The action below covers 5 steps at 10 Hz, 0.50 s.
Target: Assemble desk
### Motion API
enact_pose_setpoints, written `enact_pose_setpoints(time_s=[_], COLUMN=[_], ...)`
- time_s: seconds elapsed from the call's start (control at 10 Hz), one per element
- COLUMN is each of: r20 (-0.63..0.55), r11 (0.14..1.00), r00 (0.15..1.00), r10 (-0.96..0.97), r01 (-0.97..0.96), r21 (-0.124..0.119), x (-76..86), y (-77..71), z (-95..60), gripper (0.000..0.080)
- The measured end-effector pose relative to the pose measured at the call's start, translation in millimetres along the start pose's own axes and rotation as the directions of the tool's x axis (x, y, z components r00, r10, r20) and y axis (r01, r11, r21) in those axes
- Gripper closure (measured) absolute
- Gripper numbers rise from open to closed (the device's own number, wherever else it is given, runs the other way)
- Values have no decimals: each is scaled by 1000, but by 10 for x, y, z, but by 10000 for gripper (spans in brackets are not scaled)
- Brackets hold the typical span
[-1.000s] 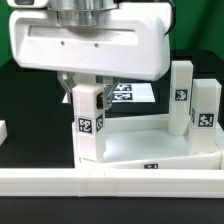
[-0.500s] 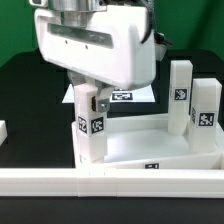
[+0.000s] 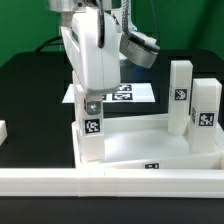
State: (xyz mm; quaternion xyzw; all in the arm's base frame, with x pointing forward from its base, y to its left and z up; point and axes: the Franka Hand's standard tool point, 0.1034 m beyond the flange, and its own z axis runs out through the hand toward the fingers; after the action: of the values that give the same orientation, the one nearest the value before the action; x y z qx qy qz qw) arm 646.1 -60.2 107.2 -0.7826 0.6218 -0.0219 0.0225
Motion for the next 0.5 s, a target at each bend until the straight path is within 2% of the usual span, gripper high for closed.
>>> enact_pose_setpoints(time_s=[0.1, 0.2, 0.3, 0.5], r20=[0, 1, -1, -1], r11=[999, 995, 979, 918], r00=[999, 995, 979, 918], r10=[-35, -98, -202, -397], r01=[35, 98, 202, 397], r21=[0, -1, -1, -1], x=[-1, -3, 2, 0], y=[0, 1, 1, 1], z=[0, -4, -9, -12], gripper=[301, 301, 186, 158])
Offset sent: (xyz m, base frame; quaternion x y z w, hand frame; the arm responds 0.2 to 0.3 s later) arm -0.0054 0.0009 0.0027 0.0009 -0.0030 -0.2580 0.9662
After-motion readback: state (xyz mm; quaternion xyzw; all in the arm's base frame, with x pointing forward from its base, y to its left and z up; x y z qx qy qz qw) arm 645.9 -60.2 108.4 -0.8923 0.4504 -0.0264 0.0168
